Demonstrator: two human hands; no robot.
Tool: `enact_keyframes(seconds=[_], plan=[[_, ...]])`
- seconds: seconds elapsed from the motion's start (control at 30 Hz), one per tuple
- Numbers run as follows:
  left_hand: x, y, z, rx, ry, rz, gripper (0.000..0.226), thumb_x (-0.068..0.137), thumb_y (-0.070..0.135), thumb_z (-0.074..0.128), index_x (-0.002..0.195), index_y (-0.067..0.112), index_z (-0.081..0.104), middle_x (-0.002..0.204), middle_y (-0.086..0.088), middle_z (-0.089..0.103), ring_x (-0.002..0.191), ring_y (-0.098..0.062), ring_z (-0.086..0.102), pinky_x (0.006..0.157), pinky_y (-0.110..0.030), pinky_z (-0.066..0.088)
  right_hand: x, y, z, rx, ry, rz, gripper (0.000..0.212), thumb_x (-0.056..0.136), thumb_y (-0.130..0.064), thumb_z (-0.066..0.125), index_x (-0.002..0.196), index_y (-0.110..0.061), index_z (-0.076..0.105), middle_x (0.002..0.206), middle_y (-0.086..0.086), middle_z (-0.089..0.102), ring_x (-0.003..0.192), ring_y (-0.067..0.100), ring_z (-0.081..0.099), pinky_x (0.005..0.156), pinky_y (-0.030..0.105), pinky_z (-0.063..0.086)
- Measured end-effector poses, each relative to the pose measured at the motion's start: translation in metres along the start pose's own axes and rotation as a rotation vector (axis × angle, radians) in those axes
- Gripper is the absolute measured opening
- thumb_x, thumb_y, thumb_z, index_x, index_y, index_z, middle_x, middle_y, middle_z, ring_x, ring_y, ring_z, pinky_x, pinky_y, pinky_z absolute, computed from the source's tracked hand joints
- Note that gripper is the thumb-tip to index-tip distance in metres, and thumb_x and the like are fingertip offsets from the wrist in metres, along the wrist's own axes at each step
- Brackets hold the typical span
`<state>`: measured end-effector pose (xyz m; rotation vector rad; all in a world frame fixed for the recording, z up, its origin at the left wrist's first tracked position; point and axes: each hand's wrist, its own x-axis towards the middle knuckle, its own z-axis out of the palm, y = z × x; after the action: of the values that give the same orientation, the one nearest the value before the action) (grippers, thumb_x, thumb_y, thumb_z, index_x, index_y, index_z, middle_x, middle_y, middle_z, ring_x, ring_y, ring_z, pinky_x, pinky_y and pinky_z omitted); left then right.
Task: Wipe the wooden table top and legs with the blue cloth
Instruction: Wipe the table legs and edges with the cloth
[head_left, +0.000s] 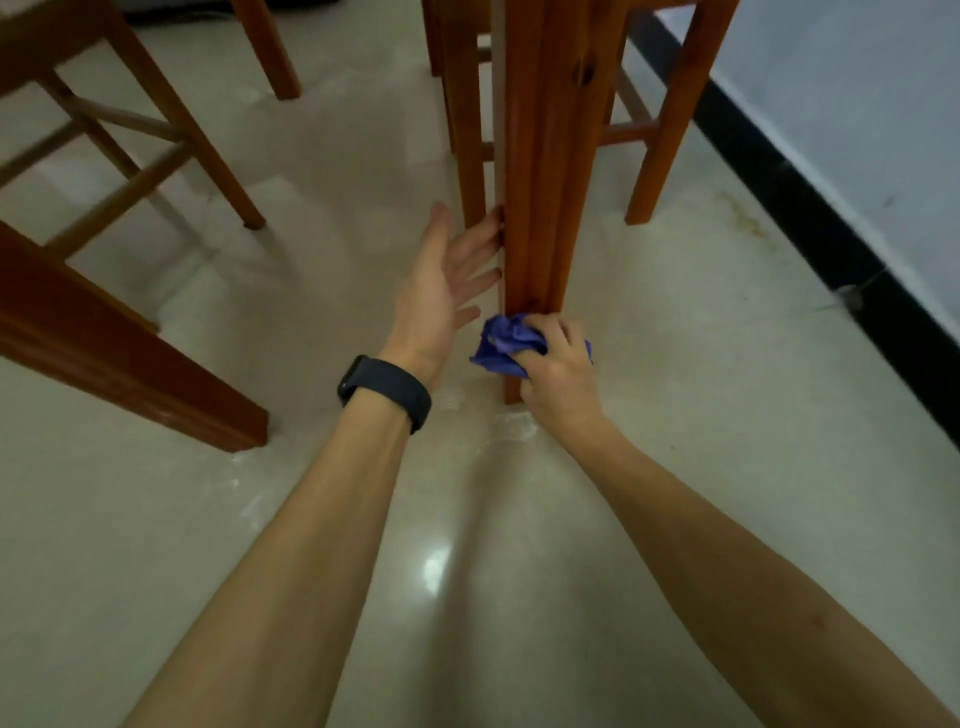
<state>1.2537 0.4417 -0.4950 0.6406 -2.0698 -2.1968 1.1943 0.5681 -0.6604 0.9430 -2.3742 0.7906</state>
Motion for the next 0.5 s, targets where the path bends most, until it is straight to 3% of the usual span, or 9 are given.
enact_keyframes(seconds=[0.2,0.3,0.37,0.43,0.5], plan=[[-0.003,-0.015,0.006,0.003,-0.025,0.028,0.059,0.099,0.063,0.012,0.138,0.042,0.05,0.141,0.02,0.052,0.127,-0.007,0.052,0.11,-0.049,0.03,-0.046,0.025,0.054,-0.026,-0.257,0.157,0.018,0.068,-0.005,0.083,0.084,-0.006,0.074,0.108,0.009,0.065,0.102,0.032,0.051,0.075,0.044,0.054],[-0.005,-0.023,0.006,0.008,-0.033,0.028,0.057,0.099,0.063,0.011,0.137,0.046,0.05,0.14,0.023,0.052,0.126,-0.004,0.052,0.109,-0.046,0.031,-0.06,0.036,0.065,-0.161,-0.411,0.109,0.017,0.061,-0.005,0.084,0.074,-0.005,0.073,0.105,0.014,0.065,0.089,0.04,0.06,0.067,0.045,0.053],[-0.006,-0.029,0.003,0.031,-0.044,0.028,0.058,0.099,0.063,0.009,0.137,0.047,0.049,0.141,0.023,0.051,0.128,-0.003,0.05,0.109,-0.043,0.031,-0.065,0.047,0.063,-0.218,-0.495,0.171,0.015,0.066,-0.009,0.081,0.08,-0.007,0.076,0.112,0.015,0.063,0.094,0.041,0.058,0.073,0.046,0.051],[-0.006,-0.042,0.0,0.068,-0.047,-0.018,0.06,0.099,0.062,0.007,0.135,0.045,0.053,0.138,0.021,0.055,0.128,-0.005,0.05,0.108,-0.042,0.031,-0.069,0.062,0.053,-0.25,-0.566,0.342,0.021,0.08,-0.014,0.071,0.1,-0.013,0.075,0.125,0.013,0.055,0.107,0.04,0.049,0.087,0.047,0.047],[-0.004,-0.064,-0.003,0.13,-0.024,-0.089,0.061,0.1,0.06,0.01,0.134,0.04,0.057,0.135,0.015,0.059,0.128,-0.008,0.05,0.11,-0.043,0.031,-0.073,0.072,0.038,-0.195,-0.512,0.516,0.028,0.085,-0.012,0.065,0.111,-0.021,0.072,0.124,0.01,0.052,0.106,0.036,0.043,0.091,0.042,0.043]])
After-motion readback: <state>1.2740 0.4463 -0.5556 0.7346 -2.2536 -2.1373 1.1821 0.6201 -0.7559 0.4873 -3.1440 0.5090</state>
